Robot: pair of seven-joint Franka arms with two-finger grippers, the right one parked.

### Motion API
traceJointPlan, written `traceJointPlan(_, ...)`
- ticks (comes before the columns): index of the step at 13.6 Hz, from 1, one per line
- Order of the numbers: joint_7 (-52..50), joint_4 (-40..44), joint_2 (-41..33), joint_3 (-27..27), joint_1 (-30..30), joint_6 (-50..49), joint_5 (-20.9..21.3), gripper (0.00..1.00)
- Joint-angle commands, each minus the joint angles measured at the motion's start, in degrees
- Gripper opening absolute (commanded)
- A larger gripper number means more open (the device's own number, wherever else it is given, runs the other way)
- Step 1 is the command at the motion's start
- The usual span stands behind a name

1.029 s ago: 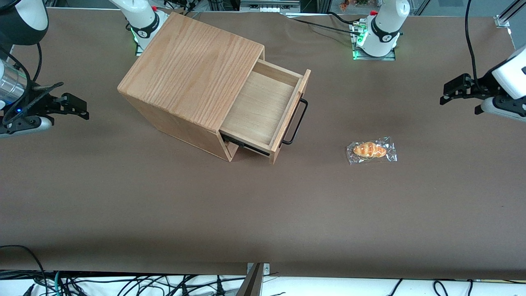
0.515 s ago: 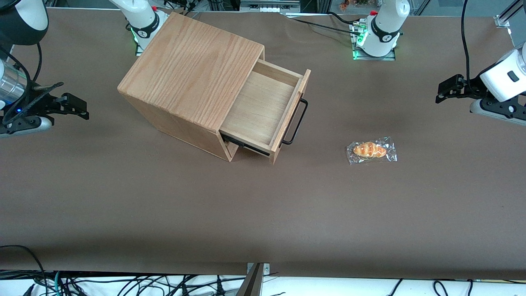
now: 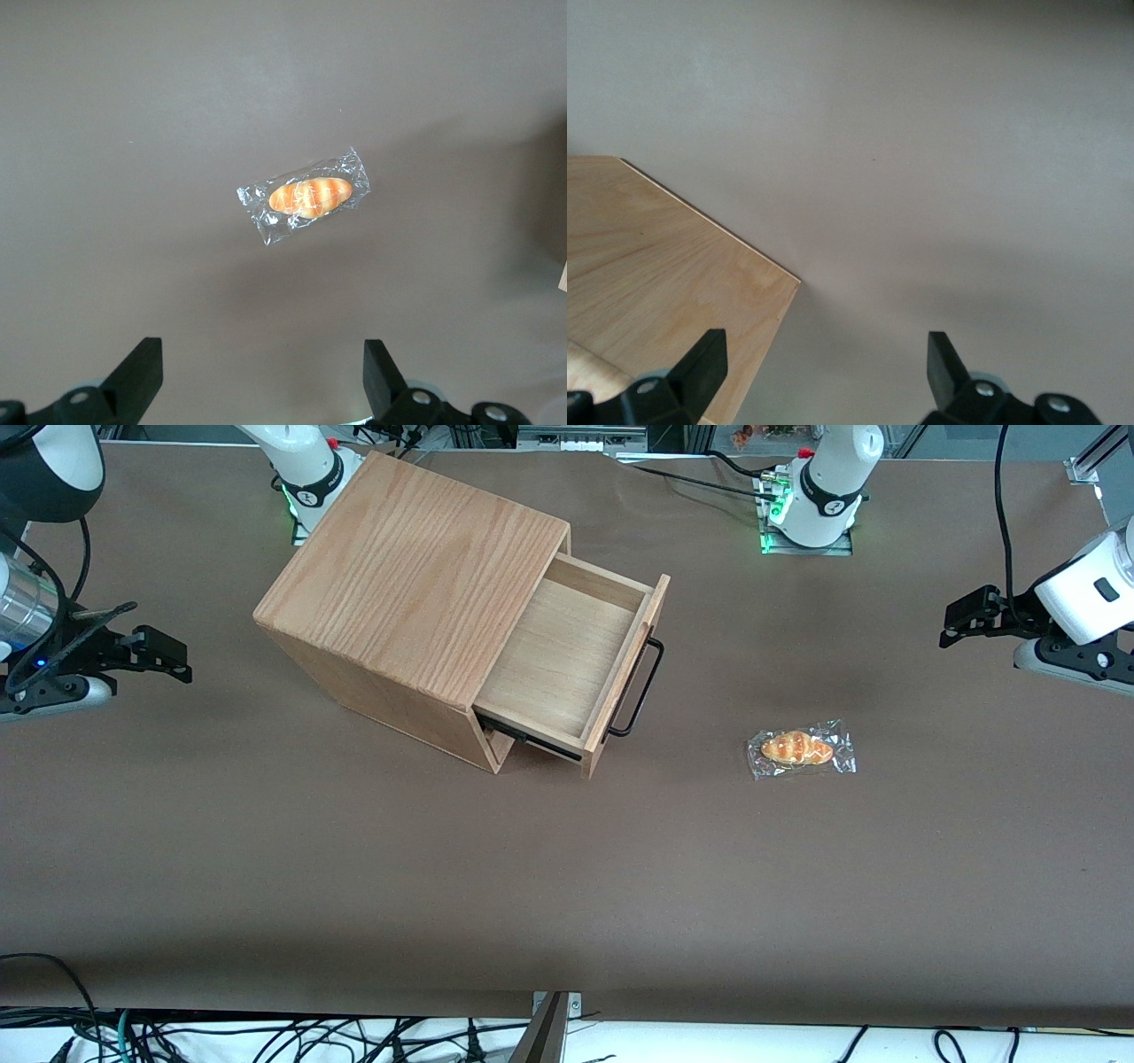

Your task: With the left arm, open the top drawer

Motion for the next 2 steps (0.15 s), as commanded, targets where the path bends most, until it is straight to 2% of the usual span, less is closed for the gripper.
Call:
traceJointPlan(1, -0.03, -0.2, -0.16, 0.24, -0.48, 0.29, 2.22, 1.0)
traceJointPlan(2, -0.03, -0.2, -0.15, 0.24, -0.48, 0.29, 2.22, 1.0)
